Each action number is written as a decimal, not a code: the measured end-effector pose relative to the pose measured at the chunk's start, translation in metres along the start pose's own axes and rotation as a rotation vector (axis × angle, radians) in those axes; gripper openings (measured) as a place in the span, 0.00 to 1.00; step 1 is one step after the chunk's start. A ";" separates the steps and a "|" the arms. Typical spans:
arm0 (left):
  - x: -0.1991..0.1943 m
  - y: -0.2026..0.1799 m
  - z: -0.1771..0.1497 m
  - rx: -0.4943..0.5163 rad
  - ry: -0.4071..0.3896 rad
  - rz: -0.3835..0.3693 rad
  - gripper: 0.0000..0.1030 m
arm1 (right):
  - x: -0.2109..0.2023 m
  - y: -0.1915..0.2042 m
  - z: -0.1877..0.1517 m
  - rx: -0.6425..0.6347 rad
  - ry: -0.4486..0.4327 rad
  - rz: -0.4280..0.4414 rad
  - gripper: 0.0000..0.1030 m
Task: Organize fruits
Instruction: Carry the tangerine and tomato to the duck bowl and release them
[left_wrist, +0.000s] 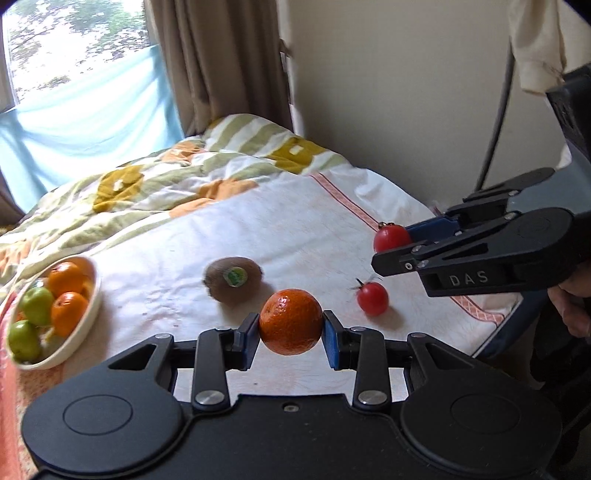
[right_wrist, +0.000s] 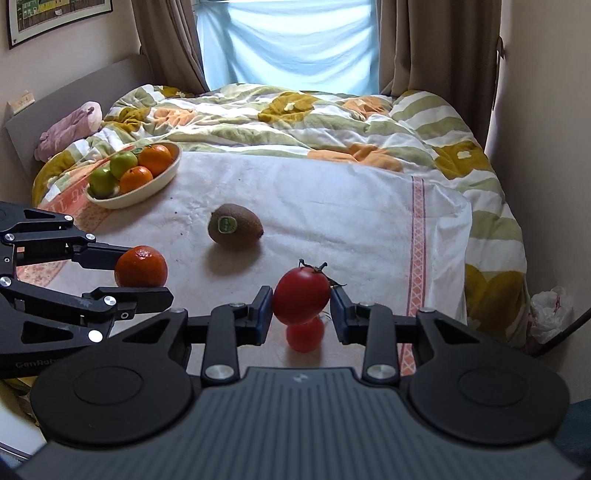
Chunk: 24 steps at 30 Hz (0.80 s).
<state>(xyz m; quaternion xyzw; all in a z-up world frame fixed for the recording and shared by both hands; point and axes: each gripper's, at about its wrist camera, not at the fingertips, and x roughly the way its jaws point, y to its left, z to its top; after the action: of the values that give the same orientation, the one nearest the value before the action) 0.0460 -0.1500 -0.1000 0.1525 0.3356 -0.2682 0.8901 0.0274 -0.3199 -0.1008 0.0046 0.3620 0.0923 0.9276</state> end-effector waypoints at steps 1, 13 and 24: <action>-0.005 0.005 0.002 -0.015 -0.003 0.008 0.38 | -0.002 0.005 0.005 -0.005 -0.002 0.007 0.47; -0.049 0.103 0.020 -0.142 -0.057 0.169 0.38 | 0.013 0.090 0.081 -0.100 -0.041 0.113 0.47; -0.041 0.219 0.020 -0.233 -0.001 0.235 0.38 | 0.074 0.175 0.144 -0.119 -0.022 0.186 0.47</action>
<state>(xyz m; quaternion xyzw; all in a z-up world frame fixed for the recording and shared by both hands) 0.1574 0.0338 -0.0378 0.0863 0.3437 -0.1214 0.9272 0.1484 -0.1266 -0.0308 -0.0160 0.3438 0.1994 0.9175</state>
